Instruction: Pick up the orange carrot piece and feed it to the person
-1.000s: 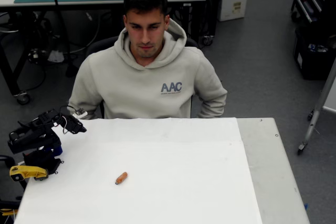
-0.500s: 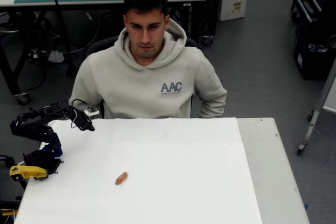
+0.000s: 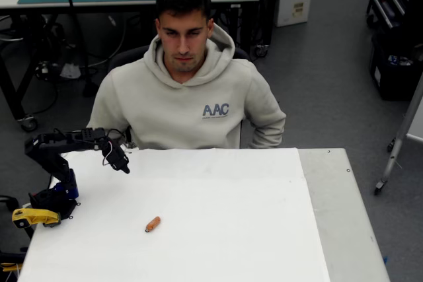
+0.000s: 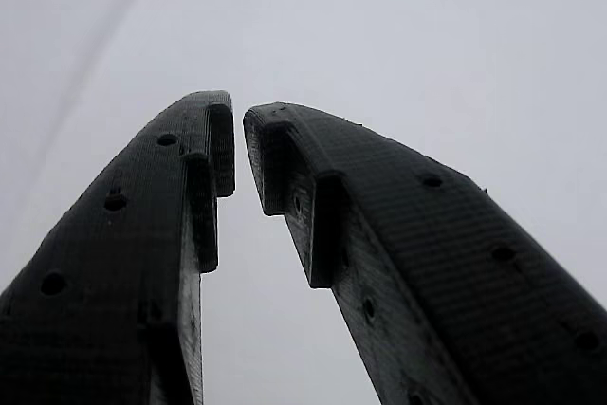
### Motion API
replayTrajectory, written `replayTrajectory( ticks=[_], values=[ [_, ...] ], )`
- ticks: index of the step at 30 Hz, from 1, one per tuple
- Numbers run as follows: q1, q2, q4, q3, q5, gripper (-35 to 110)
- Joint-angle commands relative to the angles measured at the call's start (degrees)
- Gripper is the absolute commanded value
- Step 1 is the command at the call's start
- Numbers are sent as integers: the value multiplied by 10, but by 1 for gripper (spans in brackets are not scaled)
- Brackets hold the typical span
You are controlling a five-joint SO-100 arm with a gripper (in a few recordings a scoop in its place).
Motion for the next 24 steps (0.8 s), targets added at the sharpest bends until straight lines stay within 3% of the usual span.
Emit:
replayTrajectory(
  ticks=[1, 24],
  values=[
    [44, -7, -4, -54, -40, -2],
    [268, -236, -4, -258, -243, -2]
  ],
)
